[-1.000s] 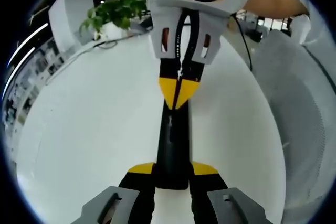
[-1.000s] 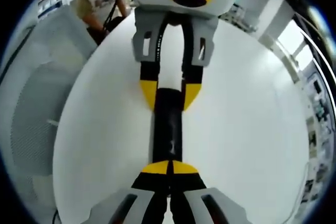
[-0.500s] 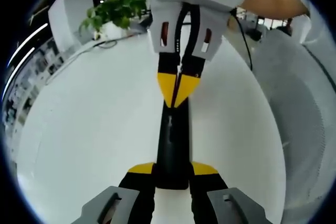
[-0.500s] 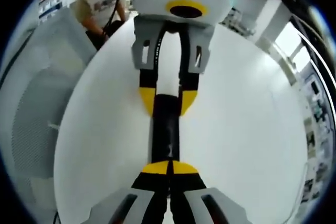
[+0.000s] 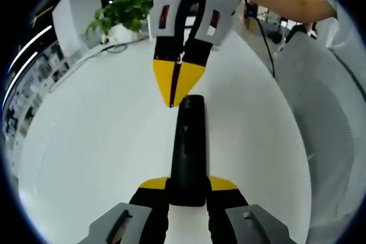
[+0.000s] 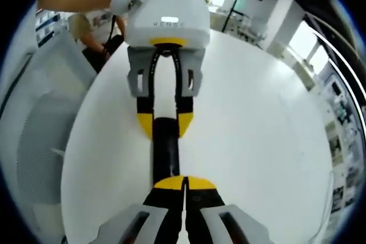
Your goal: Press the specified remote control buttons in sequence, fully releasing each button before pressing the next.
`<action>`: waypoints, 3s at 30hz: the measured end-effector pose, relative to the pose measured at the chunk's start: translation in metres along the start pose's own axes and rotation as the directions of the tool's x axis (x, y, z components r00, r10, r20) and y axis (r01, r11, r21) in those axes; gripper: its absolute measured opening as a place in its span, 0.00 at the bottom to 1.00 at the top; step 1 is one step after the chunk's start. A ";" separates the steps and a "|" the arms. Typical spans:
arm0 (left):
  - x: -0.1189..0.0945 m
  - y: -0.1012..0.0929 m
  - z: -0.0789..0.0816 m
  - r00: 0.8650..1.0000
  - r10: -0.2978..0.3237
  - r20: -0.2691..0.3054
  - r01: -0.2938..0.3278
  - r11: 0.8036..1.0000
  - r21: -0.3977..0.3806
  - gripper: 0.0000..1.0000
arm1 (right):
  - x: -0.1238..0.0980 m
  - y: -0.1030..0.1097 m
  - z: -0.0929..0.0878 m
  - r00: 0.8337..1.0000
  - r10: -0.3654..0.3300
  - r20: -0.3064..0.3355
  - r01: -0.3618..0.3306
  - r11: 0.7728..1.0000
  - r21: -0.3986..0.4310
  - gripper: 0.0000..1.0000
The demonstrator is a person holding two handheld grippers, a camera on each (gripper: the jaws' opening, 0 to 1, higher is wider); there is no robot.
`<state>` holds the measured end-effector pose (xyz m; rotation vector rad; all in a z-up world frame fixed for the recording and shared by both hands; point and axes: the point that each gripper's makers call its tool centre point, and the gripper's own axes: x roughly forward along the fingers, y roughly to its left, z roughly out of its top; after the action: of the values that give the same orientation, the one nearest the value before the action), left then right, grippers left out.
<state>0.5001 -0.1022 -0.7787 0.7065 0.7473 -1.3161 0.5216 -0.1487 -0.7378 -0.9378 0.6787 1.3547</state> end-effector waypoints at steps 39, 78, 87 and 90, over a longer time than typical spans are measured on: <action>0.000 0.000 0.000 1.000 0.004 0.000 -0.004 1.000 0.000 0.24 | 0.009 -0.005 0.003 0.995 0.092 -0.038 -0.092 0.996 -0.011 0.00; -0.001 -0.001 0.000 1.000 0.011 -0.013 -0.011 1.000 0.010 0.24 | 0.034 0.014 -0.006 0.975 0.204 -0.086 -0.207 0.978 -0.030 0.00; -0.001 0.000 0.000 1.000 0.013 -0.011 -0.013 1.000 0.004 0.24 | 0.034 0.015 -0.006 0.973 0.203 -0.111 -0.210 0.976 -0.058 0.00; -0.001 -0.001 0.000 1.000 0.013 -0.008 -0.013 1.000 0.001 0.24 | 0.035 0.015 -0.006 0.972 0.206 -0.116 -0.213 0.976 -0.050 0.00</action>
<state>0.4994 -0.1018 -0.7783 0.7165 0.7471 -1.3025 0.5116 -0.1371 -0.7730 -1.0181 0.8425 1.5255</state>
